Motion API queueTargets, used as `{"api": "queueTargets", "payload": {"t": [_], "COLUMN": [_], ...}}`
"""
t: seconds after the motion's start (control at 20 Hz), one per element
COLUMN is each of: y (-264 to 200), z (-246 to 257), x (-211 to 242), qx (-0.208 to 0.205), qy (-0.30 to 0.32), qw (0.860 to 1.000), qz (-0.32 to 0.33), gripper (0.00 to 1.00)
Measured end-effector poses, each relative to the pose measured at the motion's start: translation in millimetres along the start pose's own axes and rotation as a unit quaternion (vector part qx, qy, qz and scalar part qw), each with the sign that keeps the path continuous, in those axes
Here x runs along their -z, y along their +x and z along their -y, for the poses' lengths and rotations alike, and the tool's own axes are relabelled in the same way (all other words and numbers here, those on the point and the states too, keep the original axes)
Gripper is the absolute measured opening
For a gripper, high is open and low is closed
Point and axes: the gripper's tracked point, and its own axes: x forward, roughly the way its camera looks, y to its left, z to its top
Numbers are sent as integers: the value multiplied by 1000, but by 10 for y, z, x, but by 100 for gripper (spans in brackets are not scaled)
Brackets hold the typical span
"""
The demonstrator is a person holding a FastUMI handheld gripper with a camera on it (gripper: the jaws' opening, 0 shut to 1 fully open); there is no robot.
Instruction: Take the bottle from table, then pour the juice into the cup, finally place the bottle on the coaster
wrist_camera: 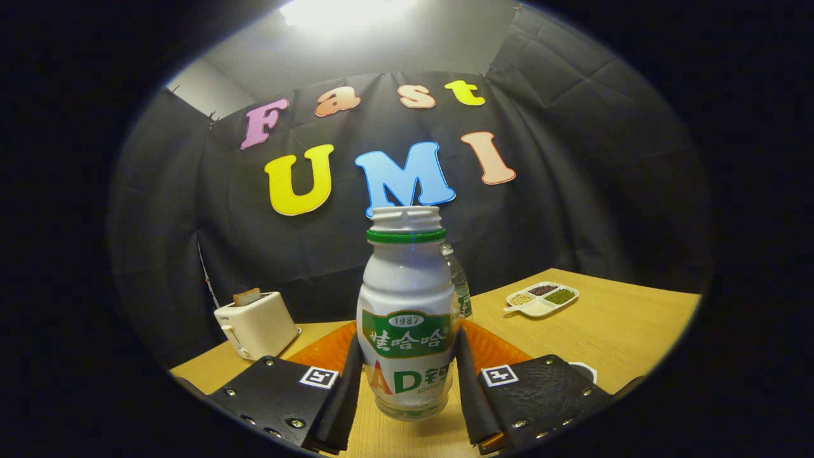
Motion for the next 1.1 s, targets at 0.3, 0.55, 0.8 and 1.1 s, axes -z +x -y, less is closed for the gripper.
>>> {"api": "queueTargets", "payload": {"t": [0.3, 0.55, 0.8, 1.1], "y": [214, 391, 515, 568], "z": [-48, -53, -107, -64], "x": [44, 188, 420, 661], "qx": [45, 73, 60, 59], "qy": [-63, -112, -127, -130], "qw": [997, 991, 989, 986], "qz": [-14, -30, -51, -80], "gripper": [67, 67, 67, 67]}}
